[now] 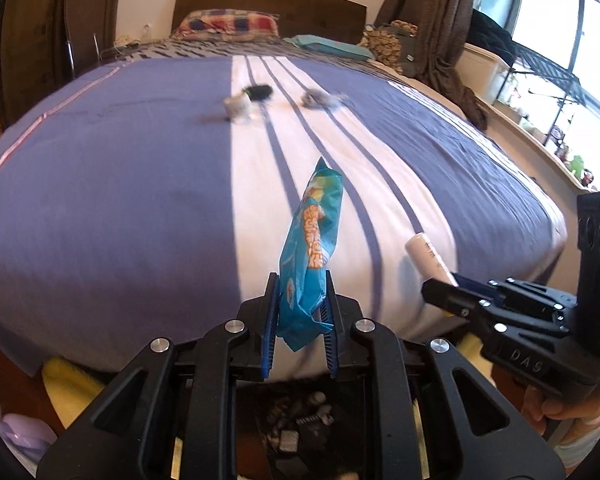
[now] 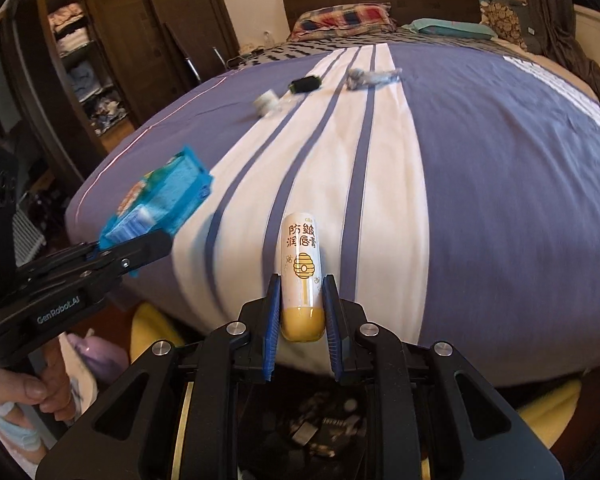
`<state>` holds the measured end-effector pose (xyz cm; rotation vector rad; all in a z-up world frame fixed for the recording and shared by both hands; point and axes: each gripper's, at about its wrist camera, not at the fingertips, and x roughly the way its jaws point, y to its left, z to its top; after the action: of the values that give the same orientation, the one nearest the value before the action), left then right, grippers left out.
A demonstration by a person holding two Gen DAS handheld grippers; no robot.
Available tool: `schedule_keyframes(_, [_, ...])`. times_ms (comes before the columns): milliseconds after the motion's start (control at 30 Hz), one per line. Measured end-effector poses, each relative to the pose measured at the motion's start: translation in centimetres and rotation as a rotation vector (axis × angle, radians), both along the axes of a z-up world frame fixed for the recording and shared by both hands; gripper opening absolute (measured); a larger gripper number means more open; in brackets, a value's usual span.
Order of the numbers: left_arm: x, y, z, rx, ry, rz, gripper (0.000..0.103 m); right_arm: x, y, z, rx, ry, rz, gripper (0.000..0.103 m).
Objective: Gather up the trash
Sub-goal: 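Carry snack bag and lip balm over the black bin and open both tools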
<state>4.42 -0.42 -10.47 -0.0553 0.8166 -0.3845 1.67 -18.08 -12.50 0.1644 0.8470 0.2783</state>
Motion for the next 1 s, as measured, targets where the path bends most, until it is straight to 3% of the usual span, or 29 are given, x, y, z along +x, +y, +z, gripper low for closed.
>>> schedule_keyframes(533, [-5.3, 0.1, -7.8, 0.088, 0.164, -0.044, 0.017, -3.8, -0.2, -6.9, -0.053, 0.161, -0.024, 0.021])
schedule_keyframes(1000, [-5.7, -0.2, -16.1, 0.1, 0.42, -0.091, 0.017, -4.0, 1.1, -12.6, -0.067, 0.337, -0.014, 0.021])
